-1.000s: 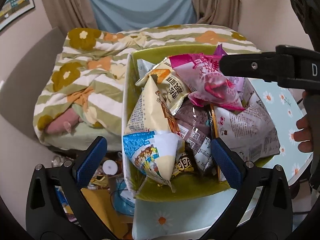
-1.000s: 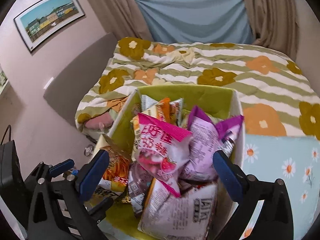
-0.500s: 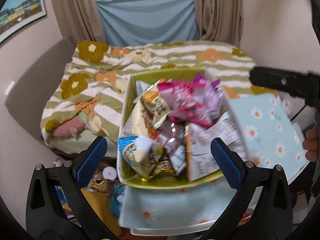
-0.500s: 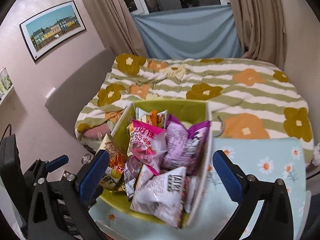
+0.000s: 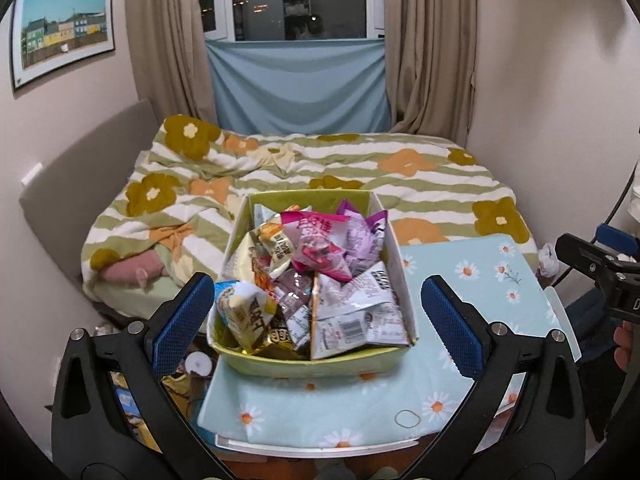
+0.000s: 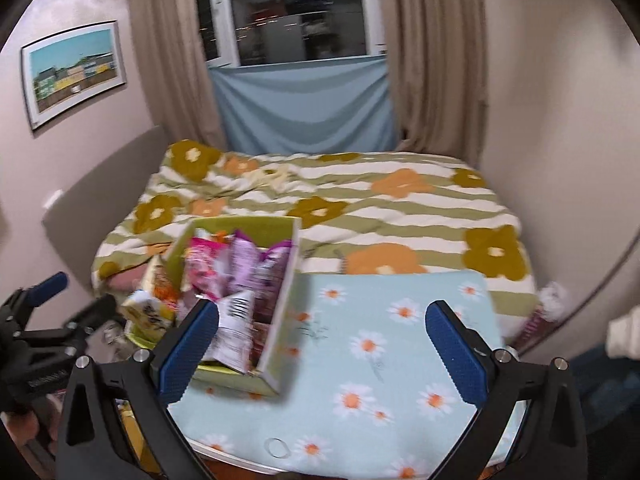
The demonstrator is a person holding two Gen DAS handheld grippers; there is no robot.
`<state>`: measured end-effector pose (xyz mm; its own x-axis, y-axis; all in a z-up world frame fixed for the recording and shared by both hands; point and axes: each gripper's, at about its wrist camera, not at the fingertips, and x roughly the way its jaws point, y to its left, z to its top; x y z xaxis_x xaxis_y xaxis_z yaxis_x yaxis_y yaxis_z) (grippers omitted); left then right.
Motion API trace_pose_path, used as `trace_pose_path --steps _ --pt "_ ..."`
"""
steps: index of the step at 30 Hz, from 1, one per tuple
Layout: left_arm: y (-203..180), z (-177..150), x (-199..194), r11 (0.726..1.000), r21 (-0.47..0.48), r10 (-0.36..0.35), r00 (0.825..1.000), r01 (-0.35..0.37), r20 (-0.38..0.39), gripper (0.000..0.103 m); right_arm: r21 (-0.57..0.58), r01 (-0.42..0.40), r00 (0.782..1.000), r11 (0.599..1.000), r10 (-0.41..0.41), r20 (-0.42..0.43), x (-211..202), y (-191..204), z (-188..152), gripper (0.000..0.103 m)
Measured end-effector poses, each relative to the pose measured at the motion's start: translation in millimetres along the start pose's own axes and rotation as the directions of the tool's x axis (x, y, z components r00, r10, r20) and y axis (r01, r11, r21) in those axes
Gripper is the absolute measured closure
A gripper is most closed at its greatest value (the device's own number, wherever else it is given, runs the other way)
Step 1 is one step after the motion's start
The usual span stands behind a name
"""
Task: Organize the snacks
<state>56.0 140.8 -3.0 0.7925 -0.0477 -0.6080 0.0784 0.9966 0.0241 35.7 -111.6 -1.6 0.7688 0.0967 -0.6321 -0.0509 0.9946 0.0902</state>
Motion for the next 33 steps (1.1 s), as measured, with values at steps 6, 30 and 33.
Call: trace_pose_path --steps 6,30,33 --pt "-17 -9 -11 1.0 0.023 -0.013 1.0 0.012 0.025 0.0 0.017 0.087 0.996 0.996 -0.087 0.015 -14 -16 -18 0.0" --pt "-31 -14 -19 1.0 0.03 -0.007 0.999 0.006 0.034 0.0 0.03 0.099 0.994 0.995 -0.1 0.04 -27 -22 -23 0.0" --pt "-31 -14 -19 1.0 0.029 -0.006 0.999 0.005 0.035 0.0 0.031 0.103 0.994 0.994 -0.104 0.04 -27 -23 -23 0.0"
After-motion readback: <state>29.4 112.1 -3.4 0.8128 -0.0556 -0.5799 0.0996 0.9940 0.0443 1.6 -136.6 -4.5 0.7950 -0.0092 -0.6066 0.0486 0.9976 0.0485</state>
